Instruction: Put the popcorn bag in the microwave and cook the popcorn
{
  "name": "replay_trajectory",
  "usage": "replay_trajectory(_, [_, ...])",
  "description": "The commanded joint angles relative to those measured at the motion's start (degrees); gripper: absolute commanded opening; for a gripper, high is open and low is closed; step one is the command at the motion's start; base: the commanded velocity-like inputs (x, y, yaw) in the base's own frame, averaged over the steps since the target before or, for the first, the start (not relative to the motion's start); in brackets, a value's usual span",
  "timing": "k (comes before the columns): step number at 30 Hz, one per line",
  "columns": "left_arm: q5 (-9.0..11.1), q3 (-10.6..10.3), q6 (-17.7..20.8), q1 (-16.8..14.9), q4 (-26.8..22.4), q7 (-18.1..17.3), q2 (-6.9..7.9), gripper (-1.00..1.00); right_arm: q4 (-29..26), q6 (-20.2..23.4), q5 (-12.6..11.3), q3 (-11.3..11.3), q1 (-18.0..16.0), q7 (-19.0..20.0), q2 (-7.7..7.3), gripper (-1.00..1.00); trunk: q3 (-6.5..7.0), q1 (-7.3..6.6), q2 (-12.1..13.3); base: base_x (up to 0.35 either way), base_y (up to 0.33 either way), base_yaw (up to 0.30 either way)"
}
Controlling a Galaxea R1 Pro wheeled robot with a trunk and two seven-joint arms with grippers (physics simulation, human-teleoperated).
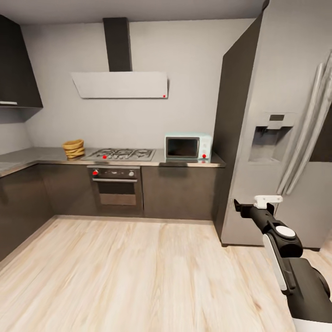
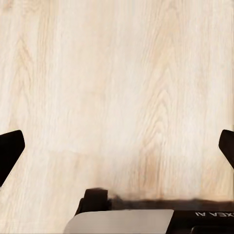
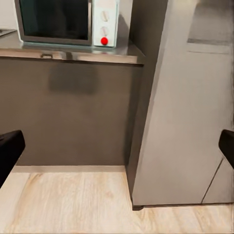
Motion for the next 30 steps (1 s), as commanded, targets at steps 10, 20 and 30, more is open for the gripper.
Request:
replay_trajectory(10, [0.0,3.1,-0.3,0.0,0.0,0.0,0.06,1.0,-0.1,0.2,-0.1,1.4,0.0,0.3,0.08,1.0,-0.06,0.03,0.0,0.343,0.005,-0.263])
replay_trajectory(20, [0.0,3.3,-0.7,0.3,0.0,0.0,0.06,1.0,-0.1,0.2,-0.1,3.9,0.4,0.0,0.06,1.0,-0.06,0.03,0.0,0.297,0.158,0.004])
replay_trajectory(30, [0.0,3.5,-2.3,1.2,0.0,0.0,0.02,1.0,-0.1,0.2,-0.2,3.8,0.4,0.0,0.05,1.0,-0.06,0.03,0.0,0.189,0.008,0.118])
